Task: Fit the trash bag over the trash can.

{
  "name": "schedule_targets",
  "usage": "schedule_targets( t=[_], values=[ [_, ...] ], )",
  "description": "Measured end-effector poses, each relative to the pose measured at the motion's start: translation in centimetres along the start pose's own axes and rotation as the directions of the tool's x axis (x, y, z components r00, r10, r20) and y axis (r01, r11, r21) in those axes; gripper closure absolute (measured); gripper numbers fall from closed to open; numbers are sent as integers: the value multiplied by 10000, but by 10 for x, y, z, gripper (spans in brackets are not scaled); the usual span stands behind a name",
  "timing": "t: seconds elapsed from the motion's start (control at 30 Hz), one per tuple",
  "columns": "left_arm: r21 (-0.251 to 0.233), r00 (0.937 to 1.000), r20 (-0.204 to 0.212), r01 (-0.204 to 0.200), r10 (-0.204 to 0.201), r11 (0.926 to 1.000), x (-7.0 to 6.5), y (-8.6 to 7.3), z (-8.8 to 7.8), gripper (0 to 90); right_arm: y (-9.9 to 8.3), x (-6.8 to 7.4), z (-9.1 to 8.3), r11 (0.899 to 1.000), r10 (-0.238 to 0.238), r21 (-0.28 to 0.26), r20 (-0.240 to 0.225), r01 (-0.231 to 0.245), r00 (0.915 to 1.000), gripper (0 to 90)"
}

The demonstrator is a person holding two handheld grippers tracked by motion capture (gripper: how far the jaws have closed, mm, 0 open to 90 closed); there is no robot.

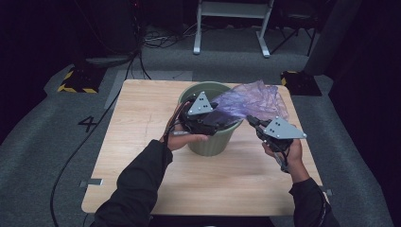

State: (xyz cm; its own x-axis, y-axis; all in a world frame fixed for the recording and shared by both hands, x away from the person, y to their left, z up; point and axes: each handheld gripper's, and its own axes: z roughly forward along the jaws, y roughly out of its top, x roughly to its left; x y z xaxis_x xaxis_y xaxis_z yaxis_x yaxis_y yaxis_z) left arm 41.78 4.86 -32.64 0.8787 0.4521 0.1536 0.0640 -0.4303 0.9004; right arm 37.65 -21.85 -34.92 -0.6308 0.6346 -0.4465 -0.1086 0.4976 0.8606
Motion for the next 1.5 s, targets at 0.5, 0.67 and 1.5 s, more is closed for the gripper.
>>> schedule_targets(
  t=[0.5, 0.67, 1.5],
  values=[
    [-65, 9985, -9, -551, 551, 9985, -3, -4, -3, 898, 3, 4, -11, 9975, 361, -602, -269, -376, 9990, 900],
    [-246, 9989, 145, -432, 435, 9988, -6, -4, -3, 492, -1, 4, -10, 9983, 399, -412, -351, -413, 9986, 900],
    [184, 9940, 60, -1097, 1096, 9938, -24, 0, 10, 896, 20, 21, -20, 9958, -42, -918, -435, 2, 9990, 900]
  ],
)
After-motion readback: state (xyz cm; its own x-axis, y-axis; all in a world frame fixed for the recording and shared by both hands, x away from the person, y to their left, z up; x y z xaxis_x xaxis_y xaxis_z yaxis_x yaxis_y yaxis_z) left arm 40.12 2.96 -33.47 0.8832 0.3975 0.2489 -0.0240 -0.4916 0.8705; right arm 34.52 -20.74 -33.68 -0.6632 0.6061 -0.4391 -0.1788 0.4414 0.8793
